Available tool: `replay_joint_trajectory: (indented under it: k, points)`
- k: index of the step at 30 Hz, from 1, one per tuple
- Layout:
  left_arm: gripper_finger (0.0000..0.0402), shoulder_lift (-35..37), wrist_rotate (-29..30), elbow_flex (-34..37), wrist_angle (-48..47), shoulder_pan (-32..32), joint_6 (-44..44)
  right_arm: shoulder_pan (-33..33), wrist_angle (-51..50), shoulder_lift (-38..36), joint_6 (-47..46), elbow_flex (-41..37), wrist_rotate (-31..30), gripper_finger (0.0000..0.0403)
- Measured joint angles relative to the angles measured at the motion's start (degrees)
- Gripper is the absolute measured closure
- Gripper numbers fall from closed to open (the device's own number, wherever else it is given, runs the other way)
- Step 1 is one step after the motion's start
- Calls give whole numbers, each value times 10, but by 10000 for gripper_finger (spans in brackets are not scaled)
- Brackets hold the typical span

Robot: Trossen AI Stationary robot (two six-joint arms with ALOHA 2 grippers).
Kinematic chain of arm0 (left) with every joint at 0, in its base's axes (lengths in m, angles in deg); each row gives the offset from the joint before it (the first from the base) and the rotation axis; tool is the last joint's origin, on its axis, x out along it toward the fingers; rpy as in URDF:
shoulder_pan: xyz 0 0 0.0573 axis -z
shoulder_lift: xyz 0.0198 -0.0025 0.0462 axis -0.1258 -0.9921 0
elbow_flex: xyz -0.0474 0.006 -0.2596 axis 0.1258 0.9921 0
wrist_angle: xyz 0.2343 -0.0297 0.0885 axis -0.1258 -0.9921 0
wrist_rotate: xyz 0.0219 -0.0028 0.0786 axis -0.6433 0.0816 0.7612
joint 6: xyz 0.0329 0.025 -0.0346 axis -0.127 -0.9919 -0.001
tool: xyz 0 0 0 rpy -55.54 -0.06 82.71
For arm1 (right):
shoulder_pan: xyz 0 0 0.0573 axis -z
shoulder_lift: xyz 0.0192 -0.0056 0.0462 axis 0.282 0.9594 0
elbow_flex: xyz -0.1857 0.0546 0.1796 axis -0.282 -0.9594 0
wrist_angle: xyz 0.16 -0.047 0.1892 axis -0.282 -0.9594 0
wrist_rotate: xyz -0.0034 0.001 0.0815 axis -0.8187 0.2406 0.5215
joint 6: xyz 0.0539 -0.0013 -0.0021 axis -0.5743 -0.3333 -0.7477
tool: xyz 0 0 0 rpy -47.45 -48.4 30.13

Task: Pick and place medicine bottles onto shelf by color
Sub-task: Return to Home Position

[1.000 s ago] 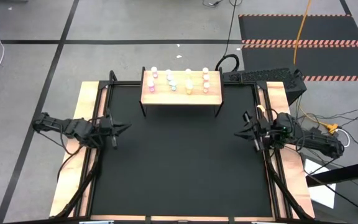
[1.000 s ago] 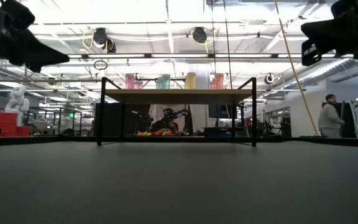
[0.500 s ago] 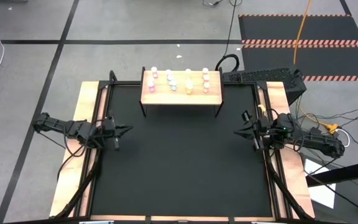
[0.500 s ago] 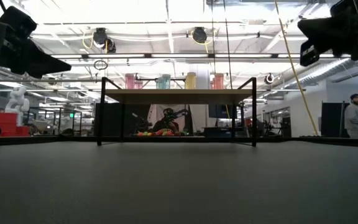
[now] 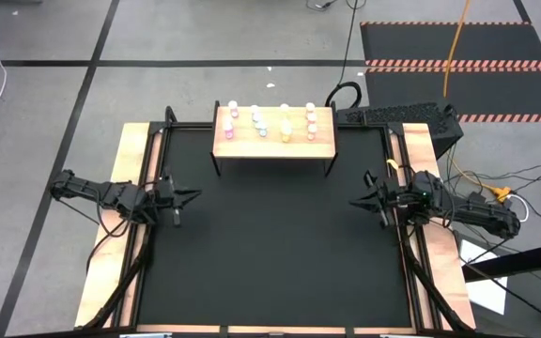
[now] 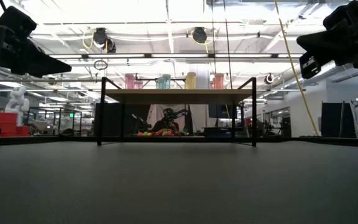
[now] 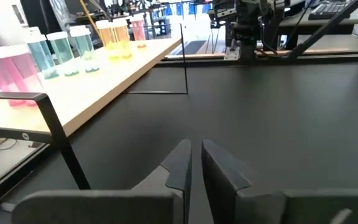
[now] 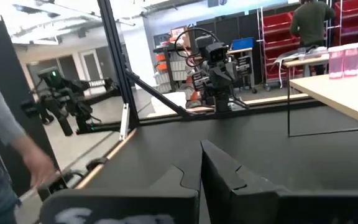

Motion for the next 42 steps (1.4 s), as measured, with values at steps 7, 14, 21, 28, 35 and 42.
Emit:
replay_joint_trajectory:
  k: [7,14,21,28,35,42]
  points:
    - [360,0,0,0,1,0,0,0,2,0,-7,0,2,403]
    - [360,0,0,0,1,0,1,0,2,0,-8,0,2,403]
    - [360,0,0,0,1,0,1,0,2,0,-8,0,2,403]
    - [360,0,0,0,1,0,1,0,2,0,-8,-1,2,403]
    - [360,0,0,0,1,0,1,0,2,0,-8,-1,2,403]
    - [360,0,0,0,1,0,1,0,2,0,-8,-1,2,403]
